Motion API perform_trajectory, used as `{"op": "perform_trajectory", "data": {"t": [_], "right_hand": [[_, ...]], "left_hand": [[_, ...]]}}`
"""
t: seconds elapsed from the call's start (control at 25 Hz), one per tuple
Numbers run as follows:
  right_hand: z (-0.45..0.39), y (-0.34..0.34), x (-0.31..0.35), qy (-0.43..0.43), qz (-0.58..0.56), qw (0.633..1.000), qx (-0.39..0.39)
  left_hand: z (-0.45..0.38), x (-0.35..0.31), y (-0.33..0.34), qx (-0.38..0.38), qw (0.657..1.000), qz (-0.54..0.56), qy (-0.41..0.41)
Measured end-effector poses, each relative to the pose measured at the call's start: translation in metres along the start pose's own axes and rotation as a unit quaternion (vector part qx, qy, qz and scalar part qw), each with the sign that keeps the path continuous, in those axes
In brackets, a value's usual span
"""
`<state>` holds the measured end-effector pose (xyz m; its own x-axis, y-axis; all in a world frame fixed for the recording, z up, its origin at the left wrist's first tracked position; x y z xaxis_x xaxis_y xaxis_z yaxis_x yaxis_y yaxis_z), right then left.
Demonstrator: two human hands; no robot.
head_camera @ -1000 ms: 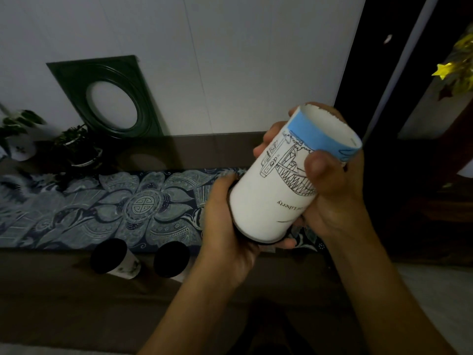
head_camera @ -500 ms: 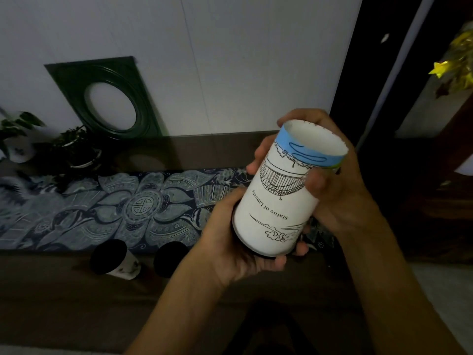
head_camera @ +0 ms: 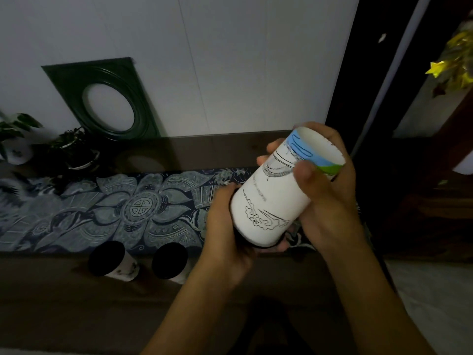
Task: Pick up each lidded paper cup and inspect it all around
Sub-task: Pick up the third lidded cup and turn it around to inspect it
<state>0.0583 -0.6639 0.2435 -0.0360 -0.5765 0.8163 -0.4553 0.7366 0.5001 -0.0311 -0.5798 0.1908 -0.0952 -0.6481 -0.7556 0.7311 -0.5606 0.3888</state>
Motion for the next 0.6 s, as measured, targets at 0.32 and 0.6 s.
{"op": "perform_trajectory", "data": {"t": [0.32,0.6], "right_hand": [[-0.005,0.008,0.008,-0.005,-0.021,0.996,0.087],[0.001,-0.004,-0.015,-0.018,-0.026,0.995,-0.091]], "left_hand": [[0.005,0.001,0.009,0.063,0.995,-0.037,-0.07],[-0.014,-0.001,-0.002,-0.071,0.993,0.031,0.093]]}}
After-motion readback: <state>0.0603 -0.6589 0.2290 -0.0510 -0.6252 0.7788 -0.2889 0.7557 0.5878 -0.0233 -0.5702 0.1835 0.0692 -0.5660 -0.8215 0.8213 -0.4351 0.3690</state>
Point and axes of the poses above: each hand's wrist, its own z-axis away from the middle knuckle, its own y-axis out of the palm, x = y × z, the point moved 5 cm from there along -z, towards the middle knuckle, and after that the axes turned 13 degrees about -x, right-handed, at the moved point
